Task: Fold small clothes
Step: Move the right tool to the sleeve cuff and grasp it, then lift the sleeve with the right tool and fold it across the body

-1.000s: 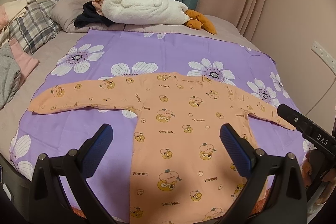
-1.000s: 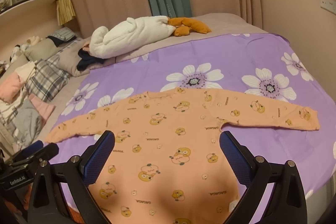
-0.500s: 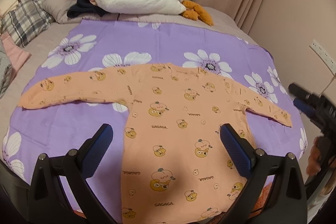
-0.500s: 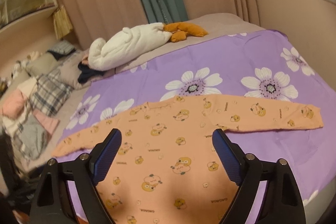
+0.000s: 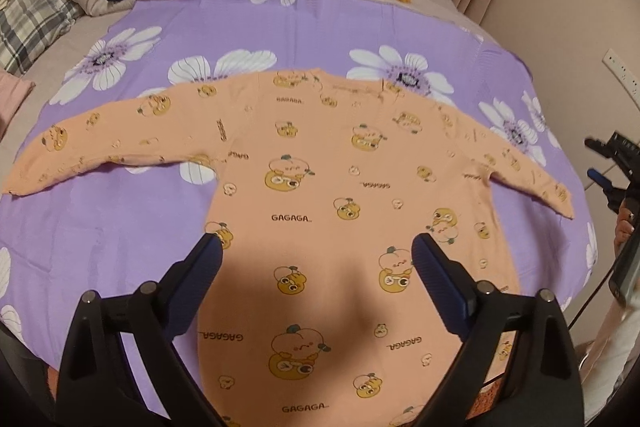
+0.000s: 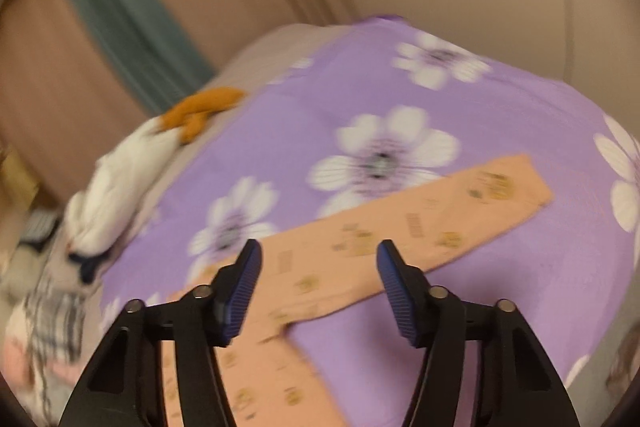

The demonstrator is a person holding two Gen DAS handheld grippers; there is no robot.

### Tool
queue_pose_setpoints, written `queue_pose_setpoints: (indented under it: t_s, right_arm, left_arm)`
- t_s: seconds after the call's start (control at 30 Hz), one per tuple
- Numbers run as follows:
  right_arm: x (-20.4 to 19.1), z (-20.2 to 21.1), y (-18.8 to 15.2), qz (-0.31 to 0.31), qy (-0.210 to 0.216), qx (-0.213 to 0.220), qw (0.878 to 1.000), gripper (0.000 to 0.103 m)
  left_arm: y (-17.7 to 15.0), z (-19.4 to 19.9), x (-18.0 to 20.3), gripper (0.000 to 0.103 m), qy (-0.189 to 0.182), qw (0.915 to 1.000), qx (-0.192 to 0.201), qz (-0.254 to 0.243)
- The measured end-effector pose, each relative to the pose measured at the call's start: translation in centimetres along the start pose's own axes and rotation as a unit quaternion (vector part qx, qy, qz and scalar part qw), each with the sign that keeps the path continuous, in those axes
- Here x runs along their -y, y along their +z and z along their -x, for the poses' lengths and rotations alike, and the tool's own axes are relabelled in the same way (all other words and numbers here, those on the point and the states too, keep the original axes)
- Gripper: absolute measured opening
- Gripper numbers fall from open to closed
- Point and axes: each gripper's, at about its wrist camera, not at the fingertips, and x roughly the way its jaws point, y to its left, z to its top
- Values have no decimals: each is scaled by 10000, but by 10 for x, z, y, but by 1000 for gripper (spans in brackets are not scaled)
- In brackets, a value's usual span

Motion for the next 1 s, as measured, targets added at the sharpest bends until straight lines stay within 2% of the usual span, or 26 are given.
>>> queue_pose_setpoints:
  t_s: [0.1,0.3,0.47,0.57,0.67,0.7,0.73,0.9,1.0]
  right_arm:
    - [40,-21,8,-476,-367,-164,9981,53]
    - [101,-52,14,-1139,-1093,-303,9870,52]
    - [132,-59,16,-1535,-1450,-214,9772,50]
    - [145,-62,18,-1673,-1402,-108,9758,49]
    - [149,-66,23,-1605,-1484,-21,9758,30]
    - [149,-67,25,-1541,-1549,-16,9758,15]
    - [148,-65,25,-1514,-1503,11,9770,10]
    - [123,-38,36,-1107,-1265,402,9850,9]
    - [90,-16,47,-716,-950,662,9907,8]
  left_arm:
    - [-1,-13,0,93,16,9999,-152,3]
    - [-2,-29,-2,91,44,9993,-372,92]
    - [0,-33,-5,91,134,9990,-397,136]
    - [1,-34,-9,91,155,9989,-407,180]
    - [3,-33,-13,91,182,9989,-370,226]
    - [3,-32,-15,91,185,9989,-354,252]
    - [4,-31,-16,91,186,9989,-342,273]
    - [8,-24,-25,89,247,9988,-208,363]
    - [11,-20,-31,89,276,9986,-119,436]
